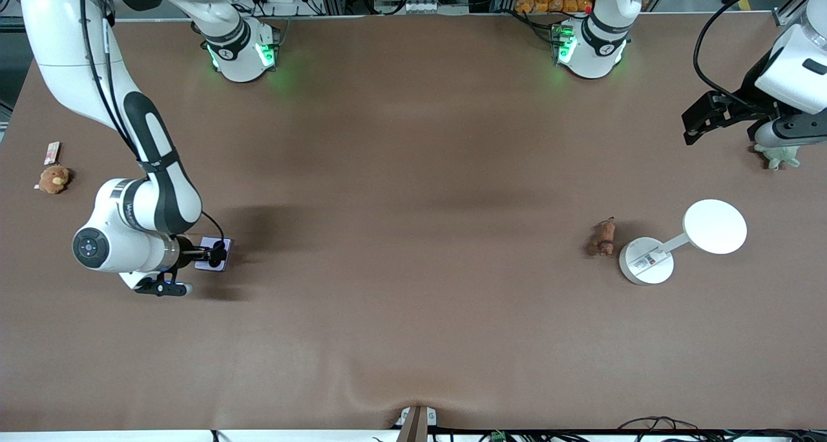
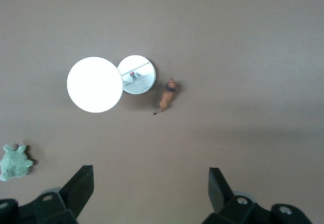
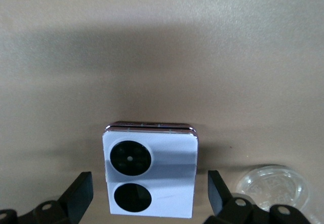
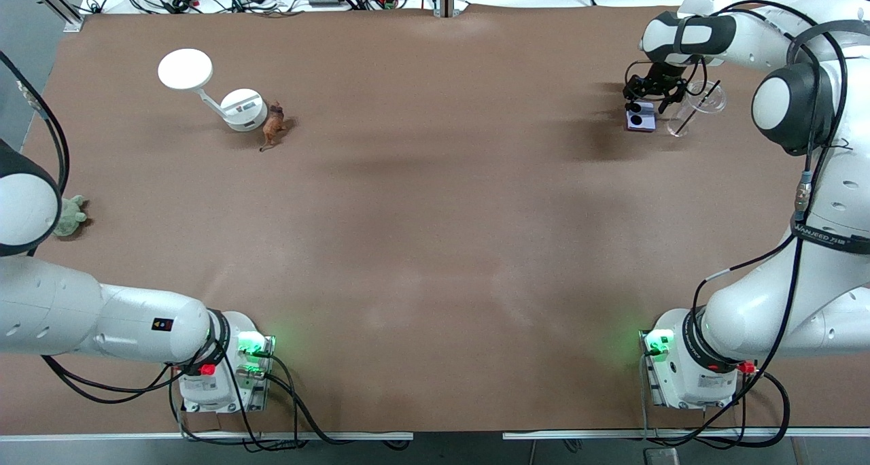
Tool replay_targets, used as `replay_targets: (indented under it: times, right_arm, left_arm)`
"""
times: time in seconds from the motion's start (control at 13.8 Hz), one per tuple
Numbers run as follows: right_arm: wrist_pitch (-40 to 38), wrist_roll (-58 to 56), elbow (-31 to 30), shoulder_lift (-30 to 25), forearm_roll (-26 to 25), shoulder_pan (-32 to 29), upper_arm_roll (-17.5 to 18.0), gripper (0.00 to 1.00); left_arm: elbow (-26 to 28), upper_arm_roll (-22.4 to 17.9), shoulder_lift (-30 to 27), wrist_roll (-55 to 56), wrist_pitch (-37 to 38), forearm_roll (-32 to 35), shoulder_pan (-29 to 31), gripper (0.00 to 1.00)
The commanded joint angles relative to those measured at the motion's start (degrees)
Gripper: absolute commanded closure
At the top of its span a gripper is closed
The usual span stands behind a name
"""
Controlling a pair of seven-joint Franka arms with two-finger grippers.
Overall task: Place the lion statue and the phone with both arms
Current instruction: 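Lower the white phone beside the glass cup with the right gripper, then open the right gripper and draw it back from the phone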
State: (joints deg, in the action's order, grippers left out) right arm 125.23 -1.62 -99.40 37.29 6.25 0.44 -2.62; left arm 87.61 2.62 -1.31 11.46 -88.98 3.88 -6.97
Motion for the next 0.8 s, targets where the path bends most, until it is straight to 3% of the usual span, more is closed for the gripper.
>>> replay_targets:
  times: [0.0, 0.73]
  right_arm:
    - [-1.0, -0.4, 0.9, -1.2, -0.5, -1.1, 1.0, 0.00]
    - [-1.2, -0.5, 4.5, -15.7, -0.5, 1.7, 1.7, 0.00]
  left_arm:
    - [0.6, -0.5, -0.7, -1.0, 0.5, -1.1, -0.1, 0.00]
    - [1.8, -0.4, -1.2, -3.4, 2.1, -1.0, 0.2, 0.00]
